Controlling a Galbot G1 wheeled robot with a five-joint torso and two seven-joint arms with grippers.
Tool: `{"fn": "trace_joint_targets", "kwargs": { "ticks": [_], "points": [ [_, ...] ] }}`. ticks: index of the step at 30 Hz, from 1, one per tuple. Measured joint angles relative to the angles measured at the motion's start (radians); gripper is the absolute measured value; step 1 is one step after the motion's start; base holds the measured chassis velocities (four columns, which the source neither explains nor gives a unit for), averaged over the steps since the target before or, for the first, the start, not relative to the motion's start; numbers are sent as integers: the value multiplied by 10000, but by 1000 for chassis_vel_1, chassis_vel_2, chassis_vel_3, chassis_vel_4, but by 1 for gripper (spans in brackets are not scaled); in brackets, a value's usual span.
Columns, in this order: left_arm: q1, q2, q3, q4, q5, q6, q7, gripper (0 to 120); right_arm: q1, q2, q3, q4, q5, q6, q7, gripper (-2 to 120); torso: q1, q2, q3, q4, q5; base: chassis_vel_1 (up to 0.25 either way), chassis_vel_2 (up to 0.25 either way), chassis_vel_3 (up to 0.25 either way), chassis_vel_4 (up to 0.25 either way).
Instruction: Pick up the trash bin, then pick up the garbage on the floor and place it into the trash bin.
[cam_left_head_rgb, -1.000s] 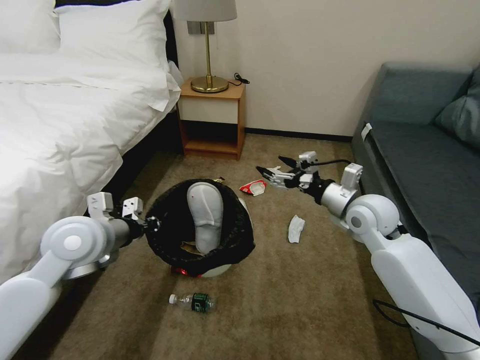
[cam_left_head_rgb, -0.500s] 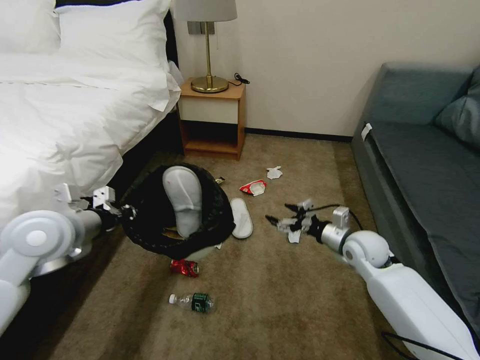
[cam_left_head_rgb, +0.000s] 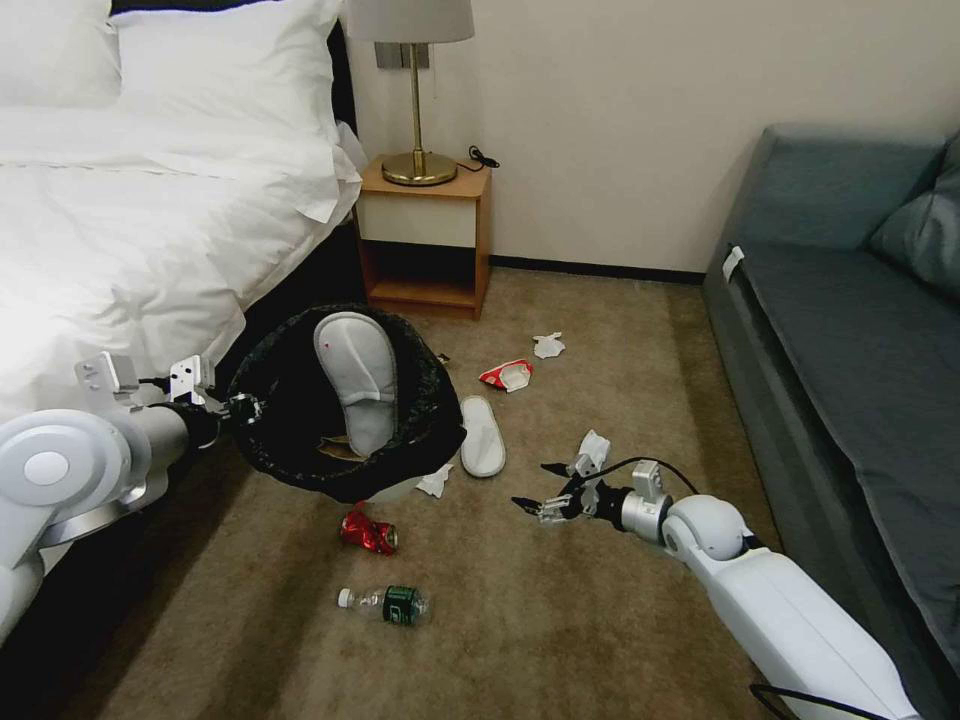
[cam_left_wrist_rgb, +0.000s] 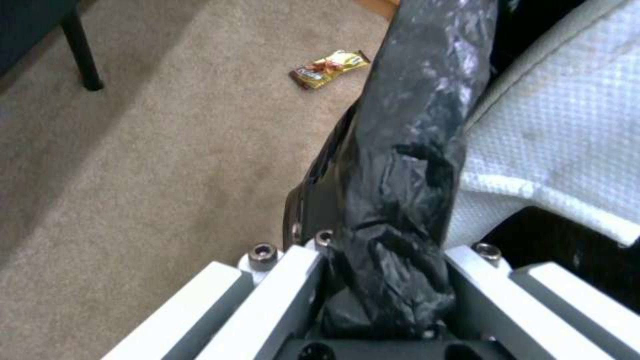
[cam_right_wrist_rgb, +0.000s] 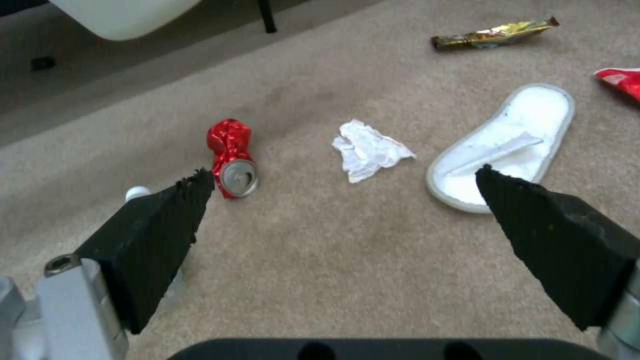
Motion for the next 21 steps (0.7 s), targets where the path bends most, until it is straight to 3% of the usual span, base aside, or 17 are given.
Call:
{"fn": "trace_joint_targets", "kwargs": {
  "ticks": [12, 18, 20, 21],
  "points": [
    [309, -40, -93, -4, 753, 0, 300, 0, -422, -90, 332, 160, 152, -107, 412, 100, 0, 0, 0, 0, 1, 0, 0, 0, 0],
    [1012, -41, -577, -222, 1114, 0, 539, 0, -1161, -287, 1048, 729, 190, -96, 991, 100, 1, 0, 0, -1, 1, 0, 0, 0, 0],
    [1663, -34, -958, -473, 1454, -1, 774, 0, -1790, -127, 1935, 1265, 180, -132, 1537, 100, -1, 0, -1, -1, 0, 0, 0, 0, 0],
    [1663, -34, -958, -473, 1454, -1, 774, 0, -1790, -127, 1935, 1265, 180, -132, 1537, 100, -1, 0, -1, -1, 0, 0, 0, 0, 0]
  ]
}}
